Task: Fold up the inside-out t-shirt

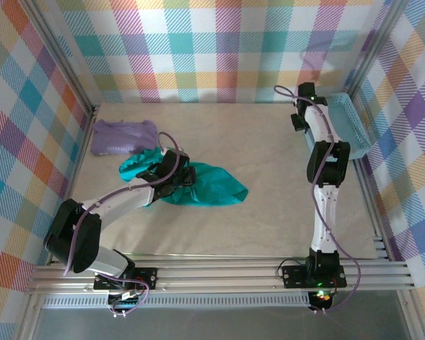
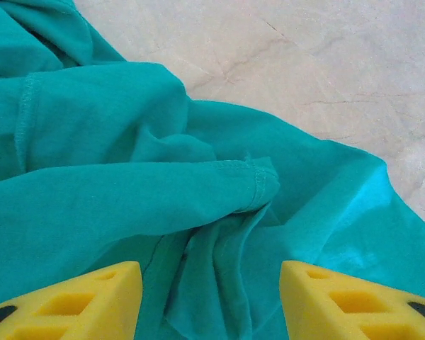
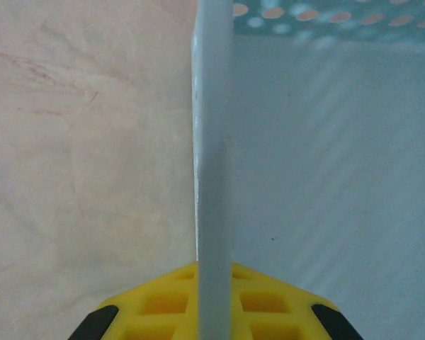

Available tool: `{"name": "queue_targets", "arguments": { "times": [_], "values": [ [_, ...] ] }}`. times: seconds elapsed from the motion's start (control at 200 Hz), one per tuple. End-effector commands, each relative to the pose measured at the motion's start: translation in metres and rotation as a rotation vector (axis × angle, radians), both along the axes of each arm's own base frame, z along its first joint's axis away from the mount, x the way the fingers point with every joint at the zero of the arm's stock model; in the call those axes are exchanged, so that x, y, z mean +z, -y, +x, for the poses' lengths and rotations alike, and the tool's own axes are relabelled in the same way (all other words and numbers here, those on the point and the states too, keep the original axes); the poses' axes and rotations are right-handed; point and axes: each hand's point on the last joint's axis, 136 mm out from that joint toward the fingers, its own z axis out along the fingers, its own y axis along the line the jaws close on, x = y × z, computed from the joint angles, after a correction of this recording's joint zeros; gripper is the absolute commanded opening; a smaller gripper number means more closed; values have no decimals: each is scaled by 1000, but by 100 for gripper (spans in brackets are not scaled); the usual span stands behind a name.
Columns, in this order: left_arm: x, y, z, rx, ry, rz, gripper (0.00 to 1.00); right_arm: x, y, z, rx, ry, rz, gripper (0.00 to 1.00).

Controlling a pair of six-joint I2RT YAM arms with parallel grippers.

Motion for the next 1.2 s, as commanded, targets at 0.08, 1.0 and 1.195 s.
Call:
{"name": "queue_targets", "arguments": {
  "times": [0.08, 1.0, 1.195],
  "values": [
    [6, -13, -7, 8, 14, 53, 54, 4, 20, 16, 15, 9, -135, 14],
    [0, -131, 10, 373, -27, -156, 84, 54, -386, -265, 675, -106, 737, 82],
    [14, -114, 0, 284, 21, -29, 82, 18, -364, -292, 603, -167, 606, 80]
  ]
}}
